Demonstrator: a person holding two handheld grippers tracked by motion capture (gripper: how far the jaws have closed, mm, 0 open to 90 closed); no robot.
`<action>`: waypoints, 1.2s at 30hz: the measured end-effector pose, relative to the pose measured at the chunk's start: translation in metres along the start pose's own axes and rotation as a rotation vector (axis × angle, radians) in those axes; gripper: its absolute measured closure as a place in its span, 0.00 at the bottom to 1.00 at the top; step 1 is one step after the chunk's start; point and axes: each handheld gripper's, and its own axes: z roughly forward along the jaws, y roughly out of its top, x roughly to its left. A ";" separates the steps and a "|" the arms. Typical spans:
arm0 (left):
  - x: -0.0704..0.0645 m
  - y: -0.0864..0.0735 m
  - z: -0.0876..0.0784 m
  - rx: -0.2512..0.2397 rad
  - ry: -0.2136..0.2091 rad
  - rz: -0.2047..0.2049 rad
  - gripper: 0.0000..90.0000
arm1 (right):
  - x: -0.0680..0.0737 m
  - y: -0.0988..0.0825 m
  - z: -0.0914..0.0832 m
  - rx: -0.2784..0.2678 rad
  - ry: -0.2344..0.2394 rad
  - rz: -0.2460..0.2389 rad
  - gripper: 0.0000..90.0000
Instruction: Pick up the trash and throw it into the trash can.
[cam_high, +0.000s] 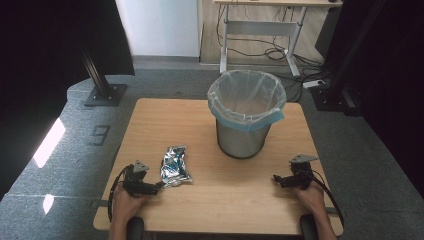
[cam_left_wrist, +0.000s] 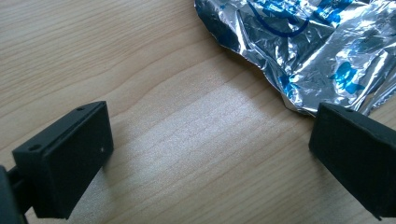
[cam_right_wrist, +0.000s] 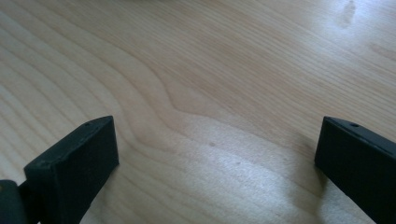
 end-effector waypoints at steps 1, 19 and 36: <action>0.000 0.000 0.000 0.000 0.002 -0.002 0.00 | 0.001 0.000 0.000 0.000 0.004 -0.003 0.00; -0.002 0.001 0.001 0.003 0.017 -0.020 0.00 | 0.004 -0.002 -0.002 0.000 -0.010 0.009 0.00; -0.016 0.043 -0.024 -0.014 -0.075 0.035 0.01 | 0.005 -0.002 -0.003 0.001 -0.017 0.018 0.00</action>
